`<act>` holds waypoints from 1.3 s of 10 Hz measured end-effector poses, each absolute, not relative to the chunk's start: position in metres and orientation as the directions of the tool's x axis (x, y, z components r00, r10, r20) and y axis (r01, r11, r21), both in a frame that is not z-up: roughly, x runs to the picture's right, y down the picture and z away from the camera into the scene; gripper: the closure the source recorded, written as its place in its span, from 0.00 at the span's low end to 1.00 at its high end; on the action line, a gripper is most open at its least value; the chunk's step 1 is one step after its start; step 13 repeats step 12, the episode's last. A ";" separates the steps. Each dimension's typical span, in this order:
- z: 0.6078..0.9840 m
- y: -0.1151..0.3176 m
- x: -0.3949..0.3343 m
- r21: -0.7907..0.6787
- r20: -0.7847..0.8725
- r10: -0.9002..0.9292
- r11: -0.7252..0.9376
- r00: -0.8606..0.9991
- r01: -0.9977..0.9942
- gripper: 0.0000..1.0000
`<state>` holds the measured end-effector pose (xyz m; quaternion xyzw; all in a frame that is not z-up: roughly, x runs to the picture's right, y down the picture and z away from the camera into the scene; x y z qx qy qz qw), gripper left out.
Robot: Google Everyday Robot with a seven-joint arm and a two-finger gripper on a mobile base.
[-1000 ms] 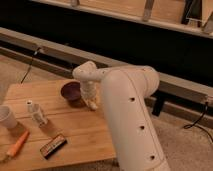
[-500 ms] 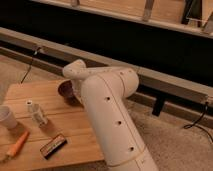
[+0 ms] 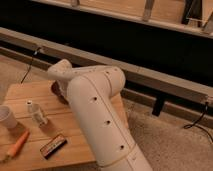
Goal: Wipe the white sponge on the table
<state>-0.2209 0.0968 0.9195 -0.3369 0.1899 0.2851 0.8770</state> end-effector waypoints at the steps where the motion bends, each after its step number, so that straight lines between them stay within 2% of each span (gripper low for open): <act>1: 0.917 0.103 -0.230 -0.493 -0.516 0.350 0.625 0.782 -0.605 1.00; 7: 0.906 0.133 -0.267 -0.536 -0.485 0.262 0.664 0.834 -0.521 1.00; 10: 0.879 0.141 -0.291 -0.576 -0.402 0.263 0.672 0.877 -0.466 1.00; 12: 0.856 0.152 -0.283 -0.586 -0.366 0.246 0.689 0.897 -0.428 1.00; 13: 0.856 0.152 -0.283 -0.586 -0.366 0.246 0.689 0.897 -0.428 1.00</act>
